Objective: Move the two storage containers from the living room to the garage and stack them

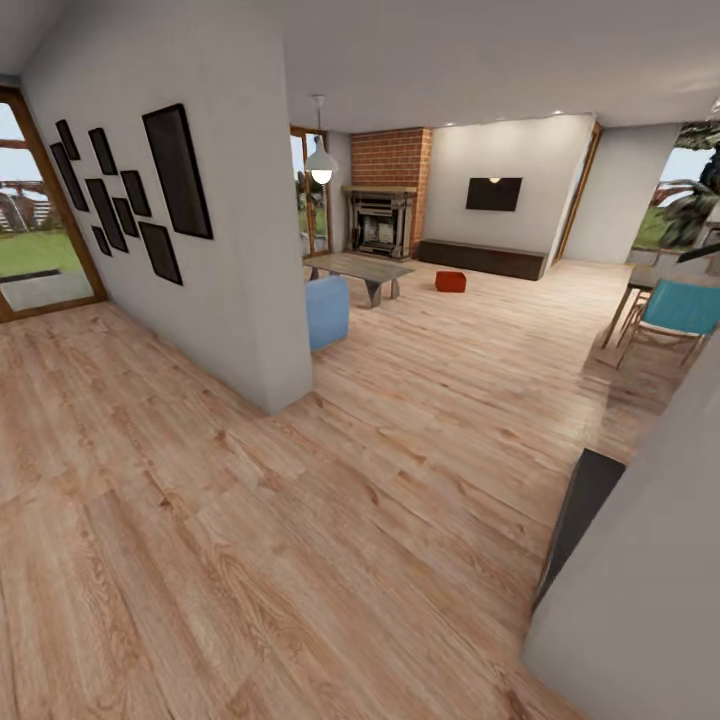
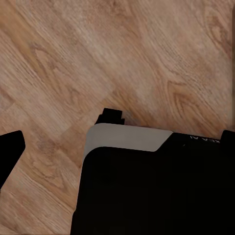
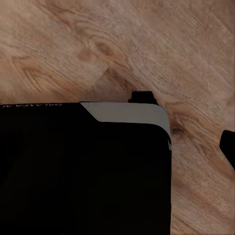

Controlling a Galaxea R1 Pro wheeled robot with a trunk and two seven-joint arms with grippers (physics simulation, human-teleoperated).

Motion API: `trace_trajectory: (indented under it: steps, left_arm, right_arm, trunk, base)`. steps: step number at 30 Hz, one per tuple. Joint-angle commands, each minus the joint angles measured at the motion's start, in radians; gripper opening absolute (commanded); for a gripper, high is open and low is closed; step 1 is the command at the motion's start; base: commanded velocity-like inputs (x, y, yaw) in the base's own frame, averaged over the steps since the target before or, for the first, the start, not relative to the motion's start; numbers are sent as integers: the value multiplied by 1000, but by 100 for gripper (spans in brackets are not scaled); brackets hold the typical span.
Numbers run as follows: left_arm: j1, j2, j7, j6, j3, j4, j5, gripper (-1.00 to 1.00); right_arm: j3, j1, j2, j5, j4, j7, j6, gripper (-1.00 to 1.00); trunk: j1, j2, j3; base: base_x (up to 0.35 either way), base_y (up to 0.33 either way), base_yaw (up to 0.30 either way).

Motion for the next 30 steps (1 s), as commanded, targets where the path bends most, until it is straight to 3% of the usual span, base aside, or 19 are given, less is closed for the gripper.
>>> trace_trajectory:
  steps: [1,30]
  left_arm:
    - [-1,0,3,3,-3,0,8,100]
    - [-1,0,2,3,-4,0,8,100]
  right_arm:
    - [8,-1,1,-9,3,-1,-4,100]
    - [9,-1,1,-9,3,-1,-4,100]
  trunk:
    - [1,-1,-1]
    - [1,-1,-1]
  base:
    - [323,0,0]
    - [323,0,0]
